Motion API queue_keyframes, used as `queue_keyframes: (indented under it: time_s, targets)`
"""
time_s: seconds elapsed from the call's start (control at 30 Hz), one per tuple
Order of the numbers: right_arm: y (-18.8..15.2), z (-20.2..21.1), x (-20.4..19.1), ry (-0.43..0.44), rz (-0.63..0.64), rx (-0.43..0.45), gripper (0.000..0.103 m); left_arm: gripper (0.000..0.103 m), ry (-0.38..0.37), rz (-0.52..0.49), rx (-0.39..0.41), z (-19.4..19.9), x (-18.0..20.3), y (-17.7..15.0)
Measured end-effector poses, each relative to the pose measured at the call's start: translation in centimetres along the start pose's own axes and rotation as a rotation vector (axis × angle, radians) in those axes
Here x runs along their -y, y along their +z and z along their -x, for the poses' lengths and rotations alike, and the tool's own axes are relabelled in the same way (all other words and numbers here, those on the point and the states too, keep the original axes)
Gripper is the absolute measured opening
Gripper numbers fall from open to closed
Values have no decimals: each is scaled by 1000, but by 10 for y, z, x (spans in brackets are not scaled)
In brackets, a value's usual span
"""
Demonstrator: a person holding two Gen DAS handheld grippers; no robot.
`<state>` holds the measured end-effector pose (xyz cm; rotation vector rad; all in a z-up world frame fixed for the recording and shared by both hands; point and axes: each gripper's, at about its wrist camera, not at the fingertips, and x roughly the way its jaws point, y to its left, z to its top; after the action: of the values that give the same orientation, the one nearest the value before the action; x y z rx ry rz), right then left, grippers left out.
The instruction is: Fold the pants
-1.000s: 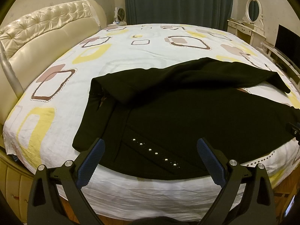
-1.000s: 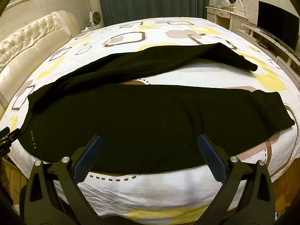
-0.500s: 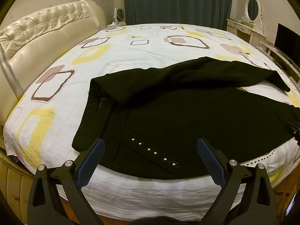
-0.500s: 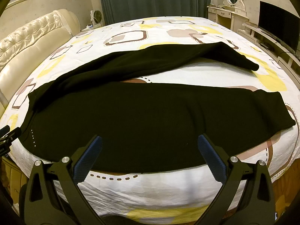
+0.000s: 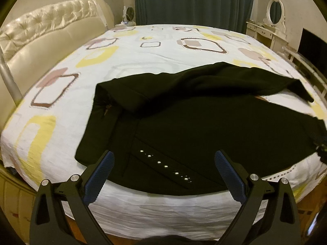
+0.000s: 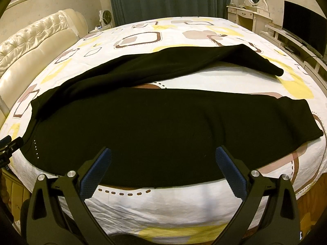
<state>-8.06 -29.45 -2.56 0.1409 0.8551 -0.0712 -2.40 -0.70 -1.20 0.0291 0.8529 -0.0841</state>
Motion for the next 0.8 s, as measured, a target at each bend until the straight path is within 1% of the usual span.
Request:
queue_keyframes:
  time_s: [0.17,0.3,0.4,0.43,0.47,0.53,0.6,0.63,0.67,0.73,0.77,0.8]
  targets:
    - [-2,-4,2,3,-11,-14,101,98,-97,79,-24,-5,-10,15]
    - [-2,-7,3,19,-18,-34,101,98,-151,153,-31,-15,-31,35]
    - [1,-12,2,51,-24,-52,101,98,-182,221,-71,-32,-50,49]
    - [5,-14,1,66,-22,-57,101,98,-170,227,-79,-35,-52,52]
    - [10,-17,1,77,-19,-60,101,98,-128,209,-74,-39,-53,57]
    - [24,-22,-1,97,-15,-61,101,98,-64,134,-44,-41,-46,63]
    - [39,-26,-3,108,-16,-54,101,98,34,34,25,-37,-33,59]
    - [49,-28,-4,118,-20,-45,101,98,100,-33,65,-36,-25,55]
    - [55,-28,-5,125,-23,-37,101,98,209,-142,125,-35,-14,47]
    - [68,-29,-8,142,-28,-19,101,98,356,-307,222,-36,0,30]
    - [72,-30,-10,149,-27,-14,101,98,451,-412,281,-39,7,18]
    - [75,-32,-12,153,-25,-11,101,98,512,-479,316,-43,11,10]
